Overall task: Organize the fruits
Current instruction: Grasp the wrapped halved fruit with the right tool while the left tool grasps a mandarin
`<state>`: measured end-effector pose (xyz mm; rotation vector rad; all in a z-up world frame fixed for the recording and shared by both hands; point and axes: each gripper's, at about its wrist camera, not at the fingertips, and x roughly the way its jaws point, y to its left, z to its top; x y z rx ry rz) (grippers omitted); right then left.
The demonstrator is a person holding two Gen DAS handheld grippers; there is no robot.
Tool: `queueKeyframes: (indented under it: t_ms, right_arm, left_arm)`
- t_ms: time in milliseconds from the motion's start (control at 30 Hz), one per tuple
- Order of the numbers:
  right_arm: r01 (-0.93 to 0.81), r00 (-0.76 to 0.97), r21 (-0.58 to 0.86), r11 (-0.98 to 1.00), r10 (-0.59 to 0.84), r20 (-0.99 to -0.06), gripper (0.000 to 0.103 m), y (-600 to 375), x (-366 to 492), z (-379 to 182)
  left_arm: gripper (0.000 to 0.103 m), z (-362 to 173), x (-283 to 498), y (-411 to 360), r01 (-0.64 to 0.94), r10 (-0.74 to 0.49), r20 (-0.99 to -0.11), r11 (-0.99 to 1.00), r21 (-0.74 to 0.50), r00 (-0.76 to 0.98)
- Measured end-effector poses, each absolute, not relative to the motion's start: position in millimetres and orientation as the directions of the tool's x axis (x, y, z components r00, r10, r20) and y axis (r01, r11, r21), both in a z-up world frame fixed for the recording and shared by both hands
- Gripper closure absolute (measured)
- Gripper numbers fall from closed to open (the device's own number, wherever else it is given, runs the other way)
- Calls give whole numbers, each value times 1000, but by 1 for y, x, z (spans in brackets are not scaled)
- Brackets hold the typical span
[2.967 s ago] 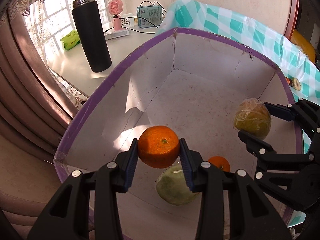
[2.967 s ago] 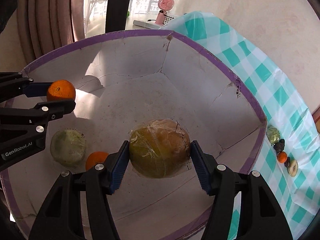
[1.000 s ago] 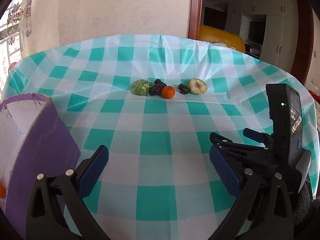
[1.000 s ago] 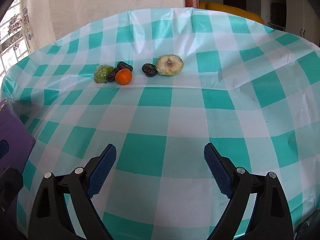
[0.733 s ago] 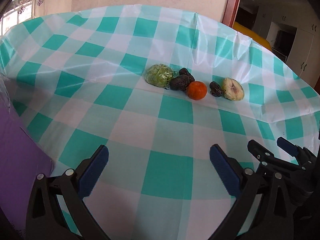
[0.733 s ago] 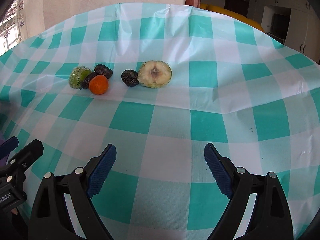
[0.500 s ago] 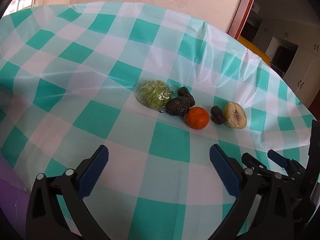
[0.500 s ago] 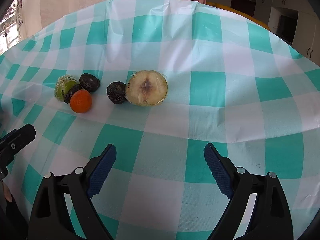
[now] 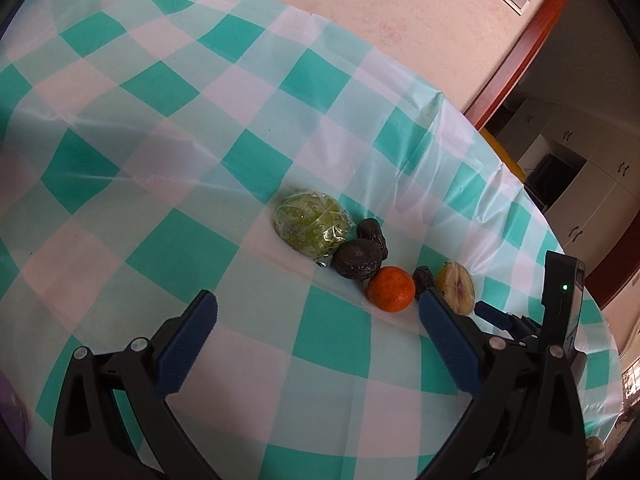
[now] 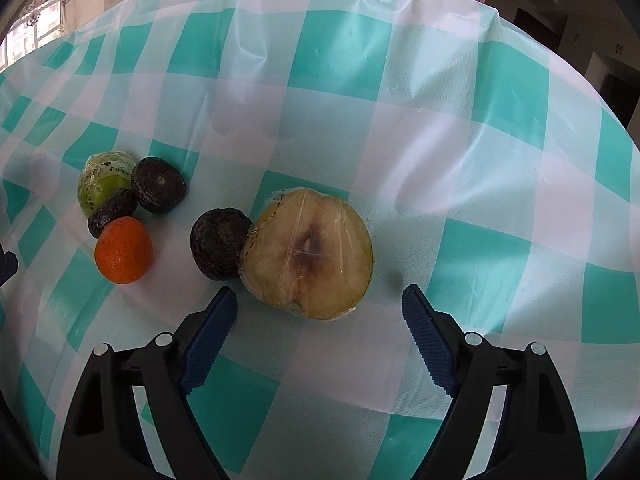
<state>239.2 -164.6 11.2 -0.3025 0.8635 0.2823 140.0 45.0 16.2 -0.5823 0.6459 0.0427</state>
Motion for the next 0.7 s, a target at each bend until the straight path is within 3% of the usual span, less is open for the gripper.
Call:
queueKeyframes:
  t_ms: [200,300,333,400,700]
  right_arm:
    - [-374,619,-150,915,125,-776,23,-159,266,12]
    - [-390,622,-154,908,136,-771,36,-149,266,11]
    - [-400,620,-147,905,149,-771,45,-148,264,11]
    - [-384,627,-152,911,136,-767,45,-145,261,12]
    - [-240,618,153,959,273,-738,46,-186,212,20]
  left_arm:
    - [2,18,140,45,-210,-134,-576,845,-491,807]
    - [2,18,139,44,-210,-125,-574,851,-482,809]
    - [2,18,139,44,-212,-122,-574,851,-480,810]
    - [2,18,139,44,-215,-116,-574,852,-477,811]
    - [2,19,139,40,-210,-110,-583,867,-453,805]
